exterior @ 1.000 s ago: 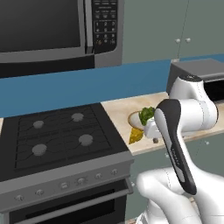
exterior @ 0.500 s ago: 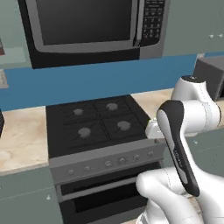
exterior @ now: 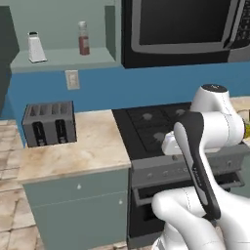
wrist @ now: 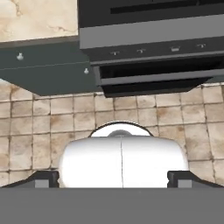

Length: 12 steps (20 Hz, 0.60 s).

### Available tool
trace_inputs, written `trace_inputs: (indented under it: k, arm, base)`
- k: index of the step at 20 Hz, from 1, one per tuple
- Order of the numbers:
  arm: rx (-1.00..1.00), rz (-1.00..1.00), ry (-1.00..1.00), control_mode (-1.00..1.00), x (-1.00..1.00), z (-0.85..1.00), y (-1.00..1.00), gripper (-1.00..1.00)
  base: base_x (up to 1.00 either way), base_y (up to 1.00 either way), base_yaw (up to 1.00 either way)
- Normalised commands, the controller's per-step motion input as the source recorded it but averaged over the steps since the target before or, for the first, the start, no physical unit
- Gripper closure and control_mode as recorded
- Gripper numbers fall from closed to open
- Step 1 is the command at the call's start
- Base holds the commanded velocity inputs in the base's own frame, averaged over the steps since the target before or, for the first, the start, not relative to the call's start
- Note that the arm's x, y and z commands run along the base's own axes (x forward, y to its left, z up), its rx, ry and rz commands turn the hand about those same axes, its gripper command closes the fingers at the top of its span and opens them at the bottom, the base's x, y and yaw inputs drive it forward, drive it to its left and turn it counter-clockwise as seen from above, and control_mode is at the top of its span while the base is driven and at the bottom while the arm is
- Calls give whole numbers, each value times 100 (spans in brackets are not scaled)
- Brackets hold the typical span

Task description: Pick the cheese from the fridge and the cheese grater from the cabinet and place them next to the salad bowl.

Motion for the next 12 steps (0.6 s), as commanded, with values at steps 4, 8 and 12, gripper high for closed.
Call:
trace_inputs:
  k: [4,8,12]
  arm:
    - [0,0,0,100,0,0,0,-100]
    - [0,0,0,100,0,0,0,-100]
    - [0,0,0,100,0,0,0,-100]
  base:
    - [-2,86,30]
    - [1,63,33]
    - [2,43,33]
